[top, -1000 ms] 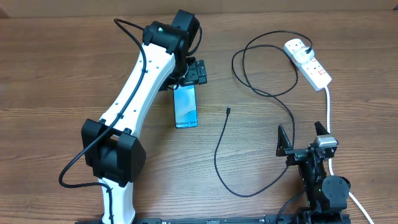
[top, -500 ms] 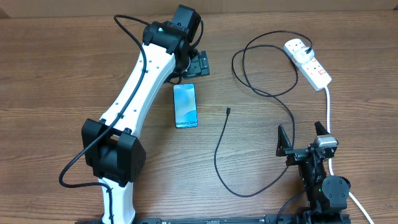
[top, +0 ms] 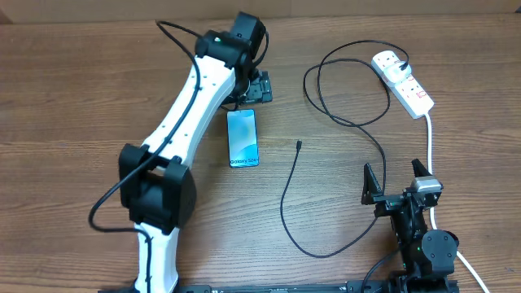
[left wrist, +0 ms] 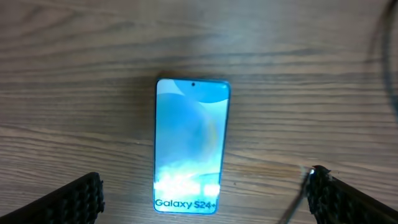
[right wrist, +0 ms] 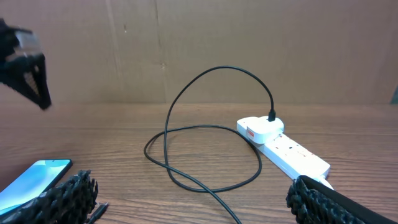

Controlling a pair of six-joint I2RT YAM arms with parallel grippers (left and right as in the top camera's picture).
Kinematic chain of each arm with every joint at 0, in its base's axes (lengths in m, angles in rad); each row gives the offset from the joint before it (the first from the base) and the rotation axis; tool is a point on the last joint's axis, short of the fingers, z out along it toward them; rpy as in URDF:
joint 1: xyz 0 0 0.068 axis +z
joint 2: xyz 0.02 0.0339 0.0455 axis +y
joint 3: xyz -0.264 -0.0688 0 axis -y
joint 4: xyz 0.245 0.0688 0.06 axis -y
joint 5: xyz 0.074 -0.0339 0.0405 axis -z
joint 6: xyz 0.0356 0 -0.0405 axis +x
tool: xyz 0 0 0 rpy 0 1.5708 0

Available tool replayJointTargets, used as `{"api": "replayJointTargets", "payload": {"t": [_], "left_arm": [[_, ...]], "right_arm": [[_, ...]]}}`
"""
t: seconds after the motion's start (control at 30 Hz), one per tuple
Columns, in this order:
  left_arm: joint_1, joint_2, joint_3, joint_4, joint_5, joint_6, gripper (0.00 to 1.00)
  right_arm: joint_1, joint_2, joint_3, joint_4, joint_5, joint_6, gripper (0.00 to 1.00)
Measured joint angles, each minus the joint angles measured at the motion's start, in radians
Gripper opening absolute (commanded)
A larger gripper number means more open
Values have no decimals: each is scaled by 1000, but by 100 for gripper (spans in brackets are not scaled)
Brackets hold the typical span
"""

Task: Plug charger to phone and switch on socket
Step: 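Lower the left gripper and grasp the smartphone's top edge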

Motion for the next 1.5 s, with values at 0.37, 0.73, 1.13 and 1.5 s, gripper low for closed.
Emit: {"api": "replayJointTargets", "payload": {"t": [0.37, 0.73, 1.13, 1.5], "left_arm": [[-6, 110, -4, -67, 3, 52, 100], [-6, 191, -5, -104, 35, 74, 100], [-2, 192, -5, -95, 84, 114, 100], [34, 192, -5, -93, 84, 106, 100]], "right_arm": [[0, 0, 0, 0, 0, 0, 100], [0, 0, 0, 0, 0, 0, 100], [0, 0, 0, -1, 0, 0, 100], [0, 0, 0, 0, 0, 0, 100]]}}
